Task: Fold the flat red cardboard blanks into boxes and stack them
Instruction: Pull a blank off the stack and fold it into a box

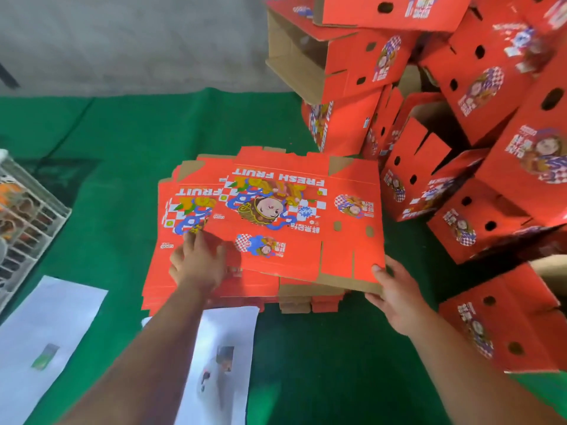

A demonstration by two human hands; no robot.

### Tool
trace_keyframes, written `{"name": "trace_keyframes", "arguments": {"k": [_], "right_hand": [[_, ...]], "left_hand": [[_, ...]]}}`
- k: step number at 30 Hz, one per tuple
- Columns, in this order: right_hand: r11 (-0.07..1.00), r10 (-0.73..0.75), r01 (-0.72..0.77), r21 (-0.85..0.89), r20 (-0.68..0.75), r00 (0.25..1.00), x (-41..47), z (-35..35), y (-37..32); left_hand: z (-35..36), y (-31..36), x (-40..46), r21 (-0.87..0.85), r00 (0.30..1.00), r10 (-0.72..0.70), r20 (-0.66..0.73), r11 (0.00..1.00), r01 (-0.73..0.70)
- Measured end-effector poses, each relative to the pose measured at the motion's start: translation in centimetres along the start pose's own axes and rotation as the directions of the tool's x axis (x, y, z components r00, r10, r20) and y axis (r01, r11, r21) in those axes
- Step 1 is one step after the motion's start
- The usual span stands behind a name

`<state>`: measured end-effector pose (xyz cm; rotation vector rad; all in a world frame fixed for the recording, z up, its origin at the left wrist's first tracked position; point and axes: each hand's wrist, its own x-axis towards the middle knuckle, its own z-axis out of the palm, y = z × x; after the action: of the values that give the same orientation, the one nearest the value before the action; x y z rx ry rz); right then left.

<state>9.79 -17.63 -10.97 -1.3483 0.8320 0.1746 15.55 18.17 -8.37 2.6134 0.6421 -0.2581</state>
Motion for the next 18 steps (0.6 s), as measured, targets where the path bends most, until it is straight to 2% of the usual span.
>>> {"name": "trace_keyframes", "arguments": {"k": [4,7,10,15,18], "right_hand": [[0.996,-0.026,0.022,0.091,0.04,0.999,-1.6,-0.6,-0.3],[0.995,-0.104,0.104,-0.003,-0.016,0.994,-3.0,-0.4,-1.4],[0.983,-0.177,0.175,-0.056,-0.023,0.984,-4.1,-1.2,-2.6],[0.955,-0.268,0.262,-0.137,-0.028,0.963,-5.5,-4.5,-5.3],[0.94,-0.296,0.305,-0.151,0.08,0.952,-6.2,-4.9,-6.4]], "left_hand": [[-0.6,0.1,1.4,-0.125,0.997,0.002,0.072,0.992,0.007],[-1.6,1.5,0.0,-0.284,0.999,-0.015,0.034,0.959,0.024],[-2.6,3.2,-2.2,-0.495,0.999,0.016,-0.034,0.868,-0.031],[-4.4,6.1,-6.2,-0.636,0.981,0.172,-0.096,0.747,-0.193],[-4.1,8.3,-9.1,-0.642,0.94,0.331,-0.078,0.705,-0.302]]}}
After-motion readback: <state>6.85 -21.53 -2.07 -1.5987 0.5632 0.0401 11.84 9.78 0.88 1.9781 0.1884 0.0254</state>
